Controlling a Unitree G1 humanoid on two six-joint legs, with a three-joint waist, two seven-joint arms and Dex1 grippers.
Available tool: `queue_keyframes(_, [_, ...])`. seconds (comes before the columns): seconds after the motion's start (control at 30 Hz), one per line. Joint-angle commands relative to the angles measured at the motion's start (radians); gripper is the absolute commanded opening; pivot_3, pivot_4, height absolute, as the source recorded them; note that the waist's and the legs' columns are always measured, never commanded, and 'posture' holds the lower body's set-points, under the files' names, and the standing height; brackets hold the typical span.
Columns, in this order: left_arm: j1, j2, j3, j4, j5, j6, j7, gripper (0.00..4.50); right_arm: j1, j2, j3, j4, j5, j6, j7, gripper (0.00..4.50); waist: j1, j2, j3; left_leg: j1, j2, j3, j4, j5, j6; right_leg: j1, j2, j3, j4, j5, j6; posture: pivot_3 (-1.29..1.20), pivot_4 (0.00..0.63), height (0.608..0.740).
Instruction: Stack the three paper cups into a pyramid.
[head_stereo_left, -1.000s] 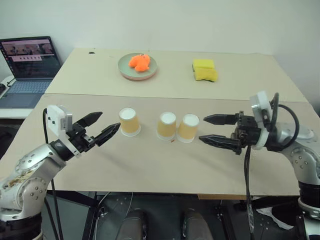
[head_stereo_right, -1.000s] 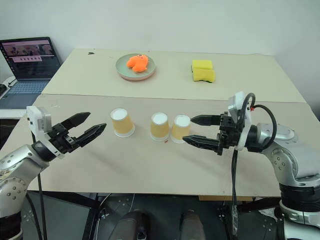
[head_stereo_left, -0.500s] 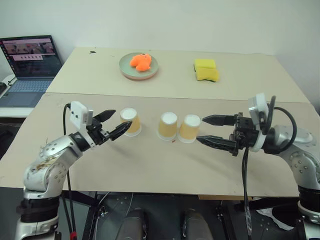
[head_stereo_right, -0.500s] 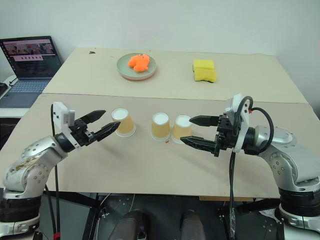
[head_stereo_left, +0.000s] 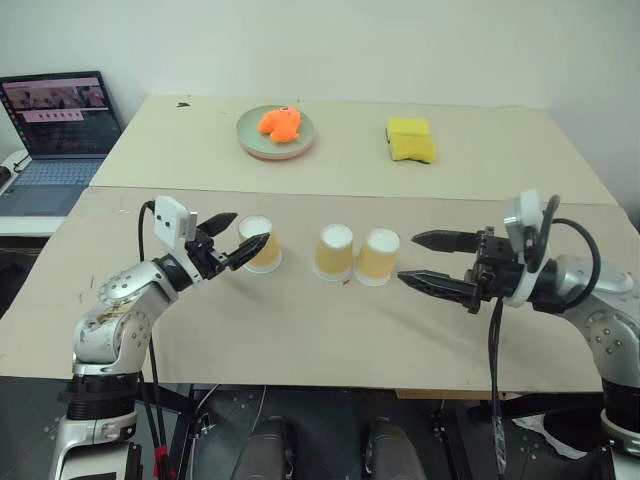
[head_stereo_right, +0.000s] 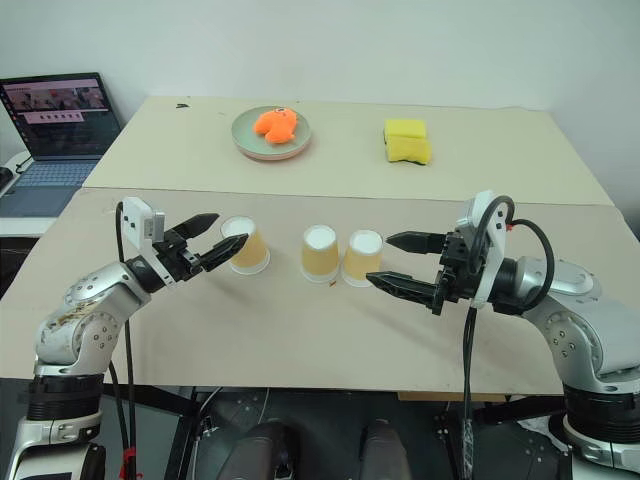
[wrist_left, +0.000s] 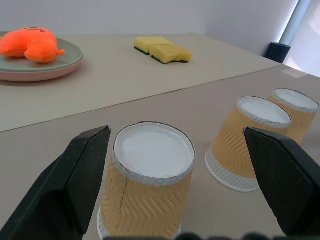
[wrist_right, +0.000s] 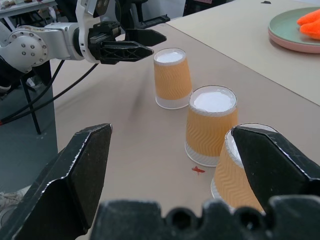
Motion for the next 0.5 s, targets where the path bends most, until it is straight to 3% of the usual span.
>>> queue_keyframes(0.03, [-0.027, -0.012, 0.003, -0.001, 0.009, -0.025, 0.0, 4.5, -0.004, -0.013, -0.043, -0.03, 0.027, -0.02, -0.006, 4.49, 0.0, 0.0, 0.0, 0.0, 0.0, 0.0, 0.0, 0.0, 0.0, 0.0, 0.0, 0.0, 0.0, 0.0, 0.0, 0.0, 0.15, 0.673])
queue_keyframes(0.5, [-0.079, -0.059, -0.021, 0.102, 0.073, -0.077, -0.008, 4.5, 0.023, -0.017, -0.066, -0.047, 0.026, -0.023, -0.017, 4.49, 0.001, 0.0, 0.0, 0.0, 0.0, 0.0, 0.0, 0.0, 0.0, 0.0, 0.0, 0.0, 0.0, 0.0, 0.0, 0.0, 0.15, 0.673])
